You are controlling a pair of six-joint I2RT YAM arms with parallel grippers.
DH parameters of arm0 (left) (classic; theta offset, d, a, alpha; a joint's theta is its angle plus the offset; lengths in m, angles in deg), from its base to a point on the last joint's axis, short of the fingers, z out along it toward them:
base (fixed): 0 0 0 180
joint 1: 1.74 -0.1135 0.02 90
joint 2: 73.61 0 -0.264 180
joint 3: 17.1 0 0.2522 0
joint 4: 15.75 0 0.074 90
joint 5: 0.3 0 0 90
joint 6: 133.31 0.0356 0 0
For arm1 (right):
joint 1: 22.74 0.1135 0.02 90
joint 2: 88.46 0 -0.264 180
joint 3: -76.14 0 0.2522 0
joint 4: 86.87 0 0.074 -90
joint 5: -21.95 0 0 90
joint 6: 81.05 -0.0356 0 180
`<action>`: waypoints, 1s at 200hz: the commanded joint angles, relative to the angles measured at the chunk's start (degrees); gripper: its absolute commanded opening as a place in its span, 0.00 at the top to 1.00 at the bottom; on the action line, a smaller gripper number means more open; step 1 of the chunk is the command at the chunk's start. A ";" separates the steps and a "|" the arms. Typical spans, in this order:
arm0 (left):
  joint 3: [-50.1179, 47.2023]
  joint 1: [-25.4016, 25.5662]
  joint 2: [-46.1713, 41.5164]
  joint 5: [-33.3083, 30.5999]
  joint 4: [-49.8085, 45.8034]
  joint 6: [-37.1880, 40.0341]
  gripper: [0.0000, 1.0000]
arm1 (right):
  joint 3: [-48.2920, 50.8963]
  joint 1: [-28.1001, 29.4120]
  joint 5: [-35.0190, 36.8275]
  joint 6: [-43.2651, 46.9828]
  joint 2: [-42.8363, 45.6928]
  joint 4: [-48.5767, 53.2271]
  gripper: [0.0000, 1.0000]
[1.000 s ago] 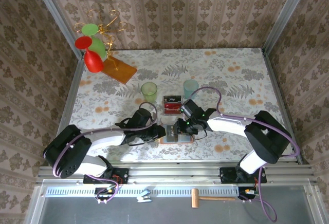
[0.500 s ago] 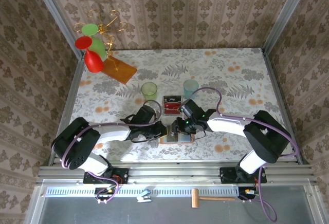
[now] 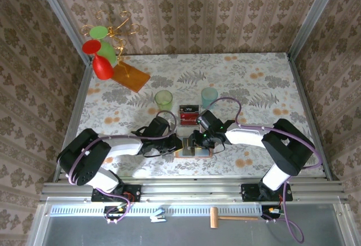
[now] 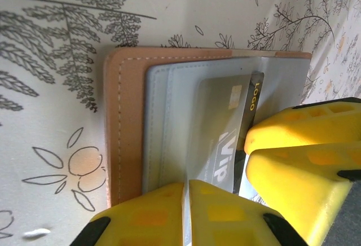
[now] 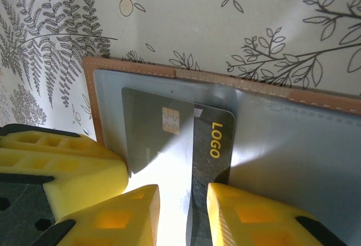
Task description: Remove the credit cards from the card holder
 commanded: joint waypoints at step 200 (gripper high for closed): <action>1.70 -0.47 -3.44 -0.16 -5.43 2.48 0.89 | -1.01 -1.76 2.04 2.82 4.64 4.38 0.71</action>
